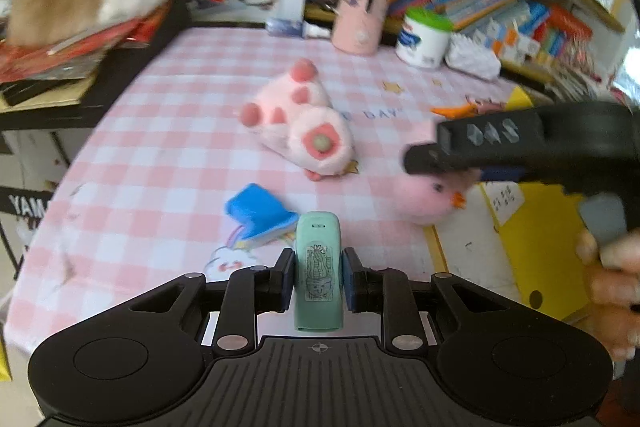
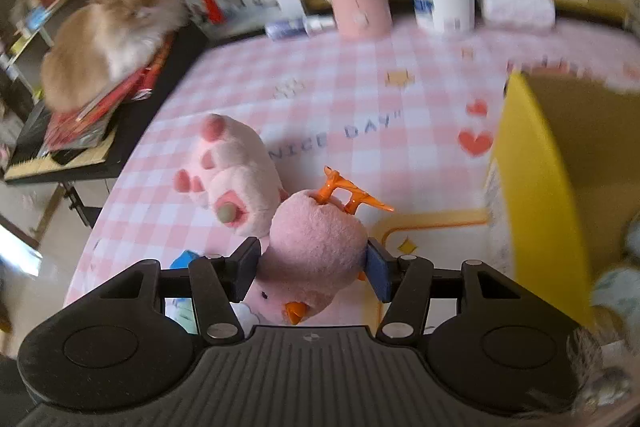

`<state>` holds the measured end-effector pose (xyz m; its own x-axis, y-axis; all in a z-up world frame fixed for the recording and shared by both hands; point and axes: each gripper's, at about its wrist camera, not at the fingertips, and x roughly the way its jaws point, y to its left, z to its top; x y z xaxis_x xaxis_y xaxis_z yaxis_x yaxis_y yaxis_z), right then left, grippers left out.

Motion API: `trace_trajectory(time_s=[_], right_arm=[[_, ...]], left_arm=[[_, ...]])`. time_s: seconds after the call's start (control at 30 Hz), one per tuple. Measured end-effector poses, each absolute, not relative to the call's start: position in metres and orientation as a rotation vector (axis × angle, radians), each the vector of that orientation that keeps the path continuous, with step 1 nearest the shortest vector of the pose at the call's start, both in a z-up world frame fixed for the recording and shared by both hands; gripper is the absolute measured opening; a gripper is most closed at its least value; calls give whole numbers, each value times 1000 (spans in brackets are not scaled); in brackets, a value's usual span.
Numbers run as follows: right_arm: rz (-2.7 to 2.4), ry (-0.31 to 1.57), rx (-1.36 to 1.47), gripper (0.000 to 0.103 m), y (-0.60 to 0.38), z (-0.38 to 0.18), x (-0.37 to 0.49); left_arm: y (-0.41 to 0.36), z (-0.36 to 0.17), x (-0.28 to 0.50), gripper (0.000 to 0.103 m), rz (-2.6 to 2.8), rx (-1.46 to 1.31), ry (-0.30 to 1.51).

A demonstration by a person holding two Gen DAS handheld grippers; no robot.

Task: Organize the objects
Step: 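Carry the highlighter in the left tool while the right tool carries the chick to the yellow box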

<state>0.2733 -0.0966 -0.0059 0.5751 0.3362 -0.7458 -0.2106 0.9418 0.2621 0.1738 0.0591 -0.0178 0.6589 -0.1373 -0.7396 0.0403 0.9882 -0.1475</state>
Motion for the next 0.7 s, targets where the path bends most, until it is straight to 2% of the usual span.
trace_trajectory(time_s=[0.23, 0.7], right_arm=[[332, 815, 32, 53, -92, 8, 222], [298, 811, -33, 53, -82, 6, 140]], left_arm=[[70, 0, 140, 23, -67, -141, 774], [82, -3, 76, 23, -93, -120, 774]])
